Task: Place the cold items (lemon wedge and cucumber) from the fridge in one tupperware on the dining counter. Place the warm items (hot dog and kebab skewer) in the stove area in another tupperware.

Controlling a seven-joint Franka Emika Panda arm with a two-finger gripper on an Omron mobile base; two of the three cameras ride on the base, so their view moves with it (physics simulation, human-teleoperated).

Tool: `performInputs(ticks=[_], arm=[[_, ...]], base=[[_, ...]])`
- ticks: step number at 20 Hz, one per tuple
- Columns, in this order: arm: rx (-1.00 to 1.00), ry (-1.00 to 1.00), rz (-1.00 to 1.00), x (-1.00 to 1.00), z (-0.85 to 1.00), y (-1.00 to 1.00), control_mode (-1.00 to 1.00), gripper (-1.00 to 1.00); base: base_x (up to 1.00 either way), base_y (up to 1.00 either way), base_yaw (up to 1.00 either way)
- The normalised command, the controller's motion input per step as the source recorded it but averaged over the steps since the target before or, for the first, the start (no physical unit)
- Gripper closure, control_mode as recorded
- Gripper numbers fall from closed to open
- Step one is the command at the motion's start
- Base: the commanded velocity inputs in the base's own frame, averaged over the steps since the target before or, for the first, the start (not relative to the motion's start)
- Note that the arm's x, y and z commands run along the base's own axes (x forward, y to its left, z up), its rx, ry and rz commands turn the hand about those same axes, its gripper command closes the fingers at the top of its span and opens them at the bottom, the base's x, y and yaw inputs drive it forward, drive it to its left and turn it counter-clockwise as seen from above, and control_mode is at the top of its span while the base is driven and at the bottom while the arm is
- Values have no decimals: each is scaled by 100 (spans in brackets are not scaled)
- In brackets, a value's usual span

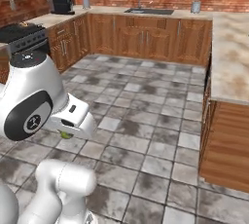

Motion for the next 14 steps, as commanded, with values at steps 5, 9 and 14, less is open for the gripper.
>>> performInputs(ticks=[5, 9, 14], arm=[[0, 0, 0, 0, 0, 0, 100, 100], [0, 0, 0, 0, 0, 0, 100, 100], [0, 0, 0, 0, 0, 0, 100, 100]], base=[[39, -100, -11], [39, -100, -11], [38, -100, -11]])
